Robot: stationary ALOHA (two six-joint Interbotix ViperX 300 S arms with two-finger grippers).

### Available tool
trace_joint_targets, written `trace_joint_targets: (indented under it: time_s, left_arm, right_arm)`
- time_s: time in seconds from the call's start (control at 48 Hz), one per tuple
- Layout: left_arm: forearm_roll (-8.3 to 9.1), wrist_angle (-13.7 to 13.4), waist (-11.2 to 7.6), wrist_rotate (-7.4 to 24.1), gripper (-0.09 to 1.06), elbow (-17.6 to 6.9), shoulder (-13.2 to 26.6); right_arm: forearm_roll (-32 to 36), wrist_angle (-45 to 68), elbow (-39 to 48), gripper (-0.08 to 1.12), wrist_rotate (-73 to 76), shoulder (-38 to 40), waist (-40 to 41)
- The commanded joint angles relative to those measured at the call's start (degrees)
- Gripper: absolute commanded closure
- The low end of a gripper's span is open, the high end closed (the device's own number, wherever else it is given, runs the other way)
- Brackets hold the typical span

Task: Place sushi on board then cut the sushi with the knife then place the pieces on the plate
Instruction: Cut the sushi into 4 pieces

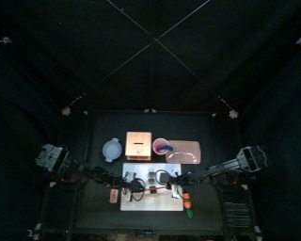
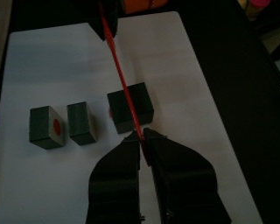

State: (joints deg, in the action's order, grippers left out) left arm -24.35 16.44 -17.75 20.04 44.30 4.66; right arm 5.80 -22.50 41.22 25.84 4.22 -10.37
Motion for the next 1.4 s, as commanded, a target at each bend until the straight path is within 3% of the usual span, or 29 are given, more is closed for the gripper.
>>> trace_joint_targets:
  time_s: [0.021, 0.354, 0.688, 1.125, 1.396]
  left_arm:
    - [0.26, 0.26, -0.44, 0.18, 0.55, -1.05, -0.7]
    - [0.18, 0.26, -0.44, -0.09, 0.55, -0.97, 0.79]
    - [-2.02, 0.18, -0.44, -0.09, 0.55, -1.14, 2.46]
    - [-3.6, 0.26, -2.9, -0.09, 0.55, -1.41, 2.37]
    - [-3.87, 0.26, -2.81, 0.18, 0.55, -1.58, 1.93]
  right_arm:
    - [0.09, 0.09, -0.44, 0.63, 0.79, 0.62, 1.05]
    - [-0.35, 0.09, -0.53, 0.63, 0.79, -1.14, 0.79]
    - [-1.76, 0.7, -1.23, 0.63, 0.79, -4.75, 0.35]
    - [-3.69, 0.79, -2.29, 0.63, 0.79, -4.92, -1.76]
    - [-3.43, 0.62, -2.72, 0.63, 0.7, -4.92, -1.67]
